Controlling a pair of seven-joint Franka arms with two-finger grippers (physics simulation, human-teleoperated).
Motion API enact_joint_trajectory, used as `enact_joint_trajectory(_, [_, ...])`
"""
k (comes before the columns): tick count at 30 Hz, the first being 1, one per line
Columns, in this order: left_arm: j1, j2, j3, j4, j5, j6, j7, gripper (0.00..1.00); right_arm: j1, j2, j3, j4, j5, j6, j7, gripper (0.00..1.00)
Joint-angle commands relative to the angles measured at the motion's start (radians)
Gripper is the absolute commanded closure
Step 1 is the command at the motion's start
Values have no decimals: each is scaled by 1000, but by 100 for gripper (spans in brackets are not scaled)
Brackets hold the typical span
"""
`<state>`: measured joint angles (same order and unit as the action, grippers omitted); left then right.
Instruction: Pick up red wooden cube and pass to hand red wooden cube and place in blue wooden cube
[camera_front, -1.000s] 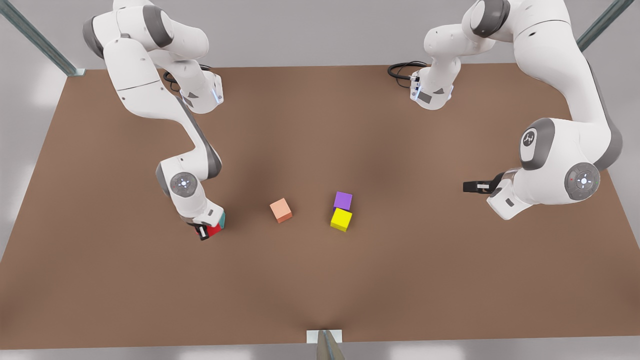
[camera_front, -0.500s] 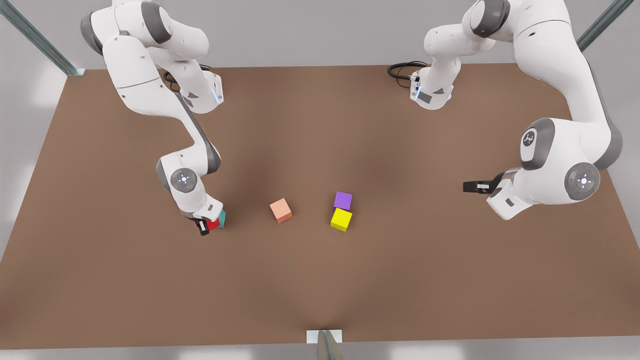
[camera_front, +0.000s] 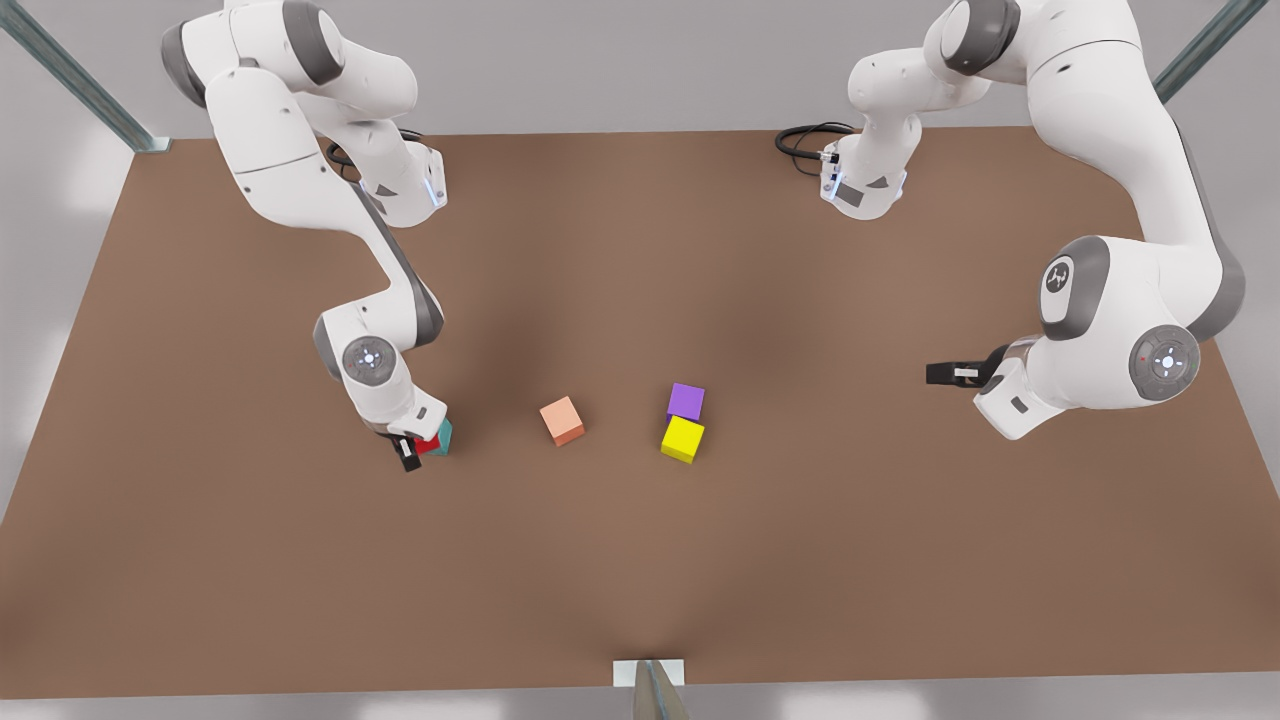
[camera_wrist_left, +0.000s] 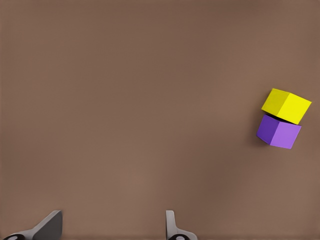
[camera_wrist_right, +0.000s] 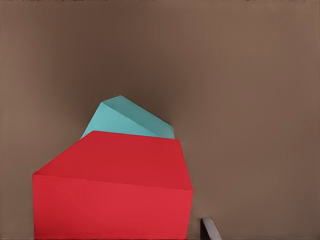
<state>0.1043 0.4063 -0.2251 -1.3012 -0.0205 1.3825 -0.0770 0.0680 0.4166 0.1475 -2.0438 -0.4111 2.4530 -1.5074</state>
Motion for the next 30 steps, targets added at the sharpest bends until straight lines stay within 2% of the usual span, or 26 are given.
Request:
enact_joint_trajectory(1, [0,-1,0,0,1,0,0,0,1,-8,1,2,11,-12,-8,0])
enact_joint_trajectory(9, [0,-1,0,0,2,0,0,0,1,-99,21,14,103,-161,-25,0])
enact_joint_trajectory(12, [0,-1,0,0,2,0,0,0,10,-212,23,63,207,-387,-62,0])
enact_joint_trajectory(15, [0,-1,0,0,2,0,-1,0,9,-225,18,221,337,-559,-18,0])
enact_joint_trajectory(16, [0,-1,0,0,2,0,0,0,-4,-205,6,275,353,-577,244,0])
enact_joint_trajectory(19, [0,-1,0,0,2,0,-1,0,-39,-199,-23,349,341,-747,1383,0])
enact_joint_trajectory(20, [0,-1,0,0,2,0,0,0,-48,-199,-26,442,341,-876,1503,0])
enact_joint_trajectory(23, [0,-1,0,0,2,0,0,0,-59,-225,-59,482,344,-954,1503,0])
enact_joint_trajectory(30, [0,-1,0,0,2,0,-1,0,-74,-272,-57,545,353,-1025,1540,0])
